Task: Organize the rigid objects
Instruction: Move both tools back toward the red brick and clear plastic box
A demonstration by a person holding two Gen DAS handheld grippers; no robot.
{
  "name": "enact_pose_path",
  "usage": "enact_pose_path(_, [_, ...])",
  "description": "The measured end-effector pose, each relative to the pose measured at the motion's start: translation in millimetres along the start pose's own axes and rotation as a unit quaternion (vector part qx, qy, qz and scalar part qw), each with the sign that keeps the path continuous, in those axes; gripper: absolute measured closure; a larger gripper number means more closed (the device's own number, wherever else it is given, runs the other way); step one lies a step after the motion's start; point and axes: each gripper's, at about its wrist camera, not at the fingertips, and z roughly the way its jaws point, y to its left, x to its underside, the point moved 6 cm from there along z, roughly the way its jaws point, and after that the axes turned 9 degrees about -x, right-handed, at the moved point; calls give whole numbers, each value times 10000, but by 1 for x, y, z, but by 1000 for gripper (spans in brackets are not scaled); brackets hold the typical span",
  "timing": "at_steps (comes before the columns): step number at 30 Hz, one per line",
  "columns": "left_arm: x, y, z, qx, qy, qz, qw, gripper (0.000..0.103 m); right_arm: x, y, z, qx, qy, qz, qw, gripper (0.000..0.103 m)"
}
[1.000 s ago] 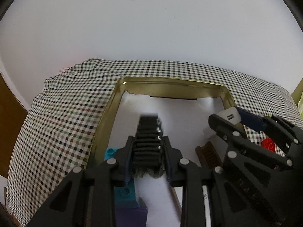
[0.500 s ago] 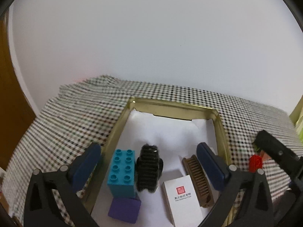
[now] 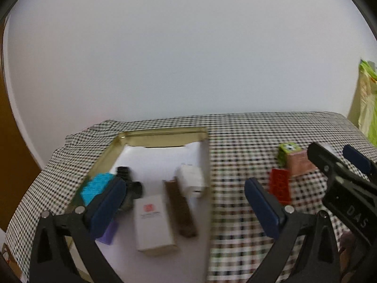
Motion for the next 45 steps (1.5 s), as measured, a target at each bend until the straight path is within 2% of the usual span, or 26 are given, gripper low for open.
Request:
enact_pose_path(9, [9, -43, 1, 197, 24, 193, 9996, 1, 5, -46, -7, 391, 46, 96, 9992, 16])
enact_pose_path(17, [12, -75, 2, 336, -17, 349, 9988, 1, 4, -75, -18, 492, -26, 228, 9985, 16])
enact_pose_path(24, [13, -90, -5, 472, 26, 371, 9982, 1, 0, -97, -27, 797, -98, 59, 9968, 16])
enact_pose_path(33, [17, -109, -10, 755, 182, 388, 9962, 1, -6, -122, -39, 998, -362, 216, 9941, 16])
enact_pose_path(38, [20, -109, -1, 839, 384, 275, 9954, 1, -8, -121, -41, 1028, -401, 188, 9937, 16])
enact_pose_path(43, [22, -105, -2, 874, 432, 31, 9952, 1, -8, -120, -41, 1105, -416, 172, 9929, 16])
enact_pose_path(45, [23, -108, -4, 821, 417, 90, 9957, 1, -8, -122, -42, 1121, -436, 213, 9925, 16])
